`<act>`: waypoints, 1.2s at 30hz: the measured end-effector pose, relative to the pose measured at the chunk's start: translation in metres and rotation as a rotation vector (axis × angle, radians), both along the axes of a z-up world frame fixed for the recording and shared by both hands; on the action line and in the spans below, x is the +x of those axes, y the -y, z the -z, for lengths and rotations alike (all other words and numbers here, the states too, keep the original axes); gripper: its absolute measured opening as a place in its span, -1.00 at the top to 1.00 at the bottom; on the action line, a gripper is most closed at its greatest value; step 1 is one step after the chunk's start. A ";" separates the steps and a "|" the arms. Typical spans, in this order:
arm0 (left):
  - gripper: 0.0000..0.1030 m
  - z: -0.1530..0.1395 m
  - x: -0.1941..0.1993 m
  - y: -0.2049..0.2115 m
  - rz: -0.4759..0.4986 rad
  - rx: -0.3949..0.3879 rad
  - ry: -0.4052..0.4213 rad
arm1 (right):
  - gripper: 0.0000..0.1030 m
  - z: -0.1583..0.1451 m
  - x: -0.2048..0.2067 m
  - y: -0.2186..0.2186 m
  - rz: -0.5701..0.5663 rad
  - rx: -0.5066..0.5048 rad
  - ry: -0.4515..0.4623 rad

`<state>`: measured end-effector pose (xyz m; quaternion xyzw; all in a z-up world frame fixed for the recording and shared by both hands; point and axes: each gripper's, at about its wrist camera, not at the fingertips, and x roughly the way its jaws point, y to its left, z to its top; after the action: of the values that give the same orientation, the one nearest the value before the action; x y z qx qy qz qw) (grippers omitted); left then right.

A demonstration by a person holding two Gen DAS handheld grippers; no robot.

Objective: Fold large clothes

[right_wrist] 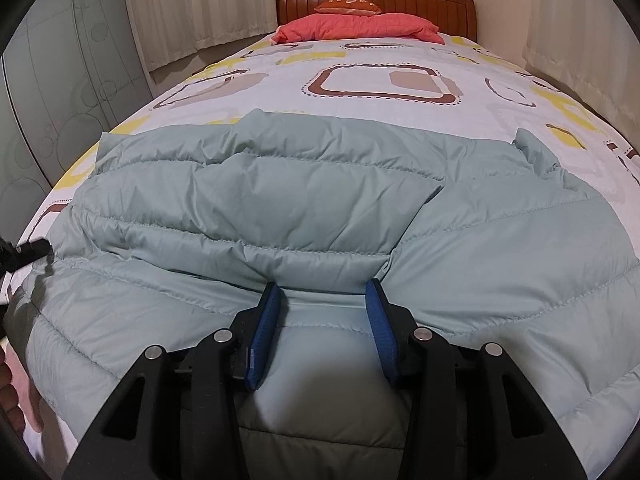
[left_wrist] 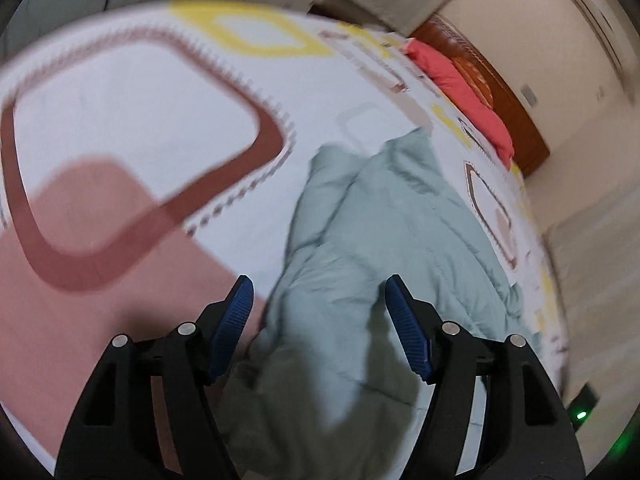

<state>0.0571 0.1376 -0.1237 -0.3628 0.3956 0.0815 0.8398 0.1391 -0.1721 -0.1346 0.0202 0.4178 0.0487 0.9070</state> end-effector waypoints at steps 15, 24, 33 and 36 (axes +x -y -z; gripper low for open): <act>0.05 0.020 0.014 0.017 0.098 -0.195 0.095 | 0.12 0.000 0.000 0.001 0.000 -0.002 0.001; 0.36 0.013 0.007 0.019 0.090 -0.157 0.133 | 0.12 0.001 0.000 0.002 0.000 0.003 0.001; 0.44 0.009 0.011 0.018 0.087 -0.144 0.132 | 0.02 -0.018 -0.006 0.019 0.029 0.088 0.012; 0.45 0.009 0.011 0.018 0.087 -0.142 0.132 | 0.01 -0.026 -0.013 0.033 0.061 0.122 0.023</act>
<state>0.0677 0.1195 -0.1325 -0.4085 0.3595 -0.0074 0.8390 0.1256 -0.2046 -0.1089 0.0877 0.4027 0.0469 0.9099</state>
